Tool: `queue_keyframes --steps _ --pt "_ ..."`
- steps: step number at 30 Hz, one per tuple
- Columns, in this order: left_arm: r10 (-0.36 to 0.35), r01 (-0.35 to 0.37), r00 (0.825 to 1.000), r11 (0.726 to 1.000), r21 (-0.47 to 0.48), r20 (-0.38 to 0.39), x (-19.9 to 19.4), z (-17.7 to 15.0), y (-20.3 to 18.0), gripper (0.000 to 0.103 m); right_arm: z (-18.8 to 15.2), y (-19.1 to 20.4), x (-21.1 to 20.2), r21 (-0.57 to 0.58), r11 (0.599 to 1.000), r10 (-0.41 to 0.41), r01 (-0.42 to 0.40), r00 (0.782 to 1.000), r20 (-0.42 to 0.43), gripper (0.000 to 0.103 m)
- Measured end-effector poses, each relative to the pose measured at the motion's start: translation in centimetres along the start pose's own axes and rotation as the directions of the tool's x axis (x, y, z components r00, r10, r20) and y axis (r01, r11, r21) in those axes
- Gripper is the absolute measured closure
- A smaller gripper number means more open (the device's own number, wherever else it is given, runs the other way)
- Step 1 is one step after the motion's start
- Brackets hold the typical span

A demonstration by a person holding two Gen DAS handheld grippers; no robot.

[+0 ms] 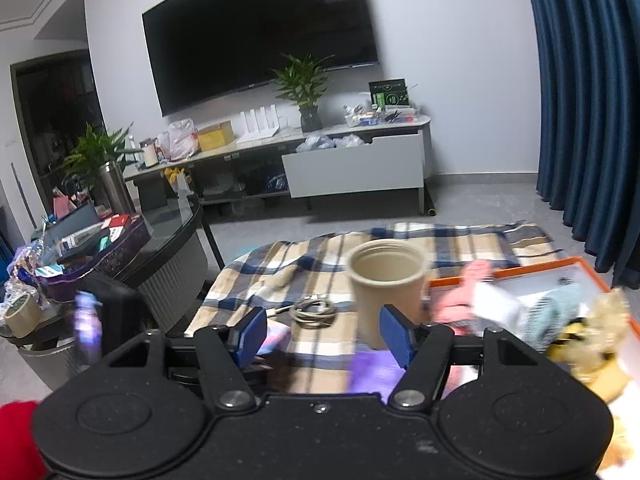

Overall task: Organize soft objects
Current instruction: 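Grasp the blue Vinda tissue pack with the left gripper, then grasp the grey cable coil with the right gripper while the left holds the tissue pack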

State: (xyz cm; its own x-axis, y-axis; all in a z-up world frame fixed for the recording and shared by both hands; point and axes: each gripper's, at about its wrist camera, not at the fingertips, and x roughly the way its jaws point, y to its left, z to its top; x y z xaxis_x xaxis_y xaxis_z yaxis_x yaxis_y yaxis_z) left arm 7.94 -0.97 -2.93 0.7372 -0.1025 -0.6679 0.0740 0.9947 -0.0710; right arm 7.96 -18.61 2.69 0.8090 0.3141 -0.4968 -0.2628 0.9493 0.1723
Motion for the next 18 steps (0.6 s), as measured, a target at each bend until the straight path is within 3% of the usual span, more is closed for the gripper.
queue_keyframes --steps 4,8,12,18 --pt "0.085 -0.081 0.995 0.993 -0.092 0.046 -3.4 0.6 4.0 0.050 -0.8 3.7 4.5 0.041 0.998 -0.049 0.049 0.999 -0.006 0.024" --pt "0.120 -0.106 0.989 0.981 -0.162 0.081 -5.0 1.2 6.9 0.050 -2.5 6.7 9.6 0.090 0.986 -0.141 0.139 0.990 0.009 0.024" --pt "0.094 -0.070 0.990 0.976 -0.207 0.106 -5.5 0.9 8.1 0.050 -3.3 7.9 14.2 0.134 0.965 -0.231 0.227 0.973 0.014 0.024" --pt "0.039 -0.008 0.991 0.971 -0.239 0.125 -5.9 1.0 8.6 0.050 -3.4 6.9 20.6 0.208 0.904 -0.375 0.373 0.926 -0.028 0.019"
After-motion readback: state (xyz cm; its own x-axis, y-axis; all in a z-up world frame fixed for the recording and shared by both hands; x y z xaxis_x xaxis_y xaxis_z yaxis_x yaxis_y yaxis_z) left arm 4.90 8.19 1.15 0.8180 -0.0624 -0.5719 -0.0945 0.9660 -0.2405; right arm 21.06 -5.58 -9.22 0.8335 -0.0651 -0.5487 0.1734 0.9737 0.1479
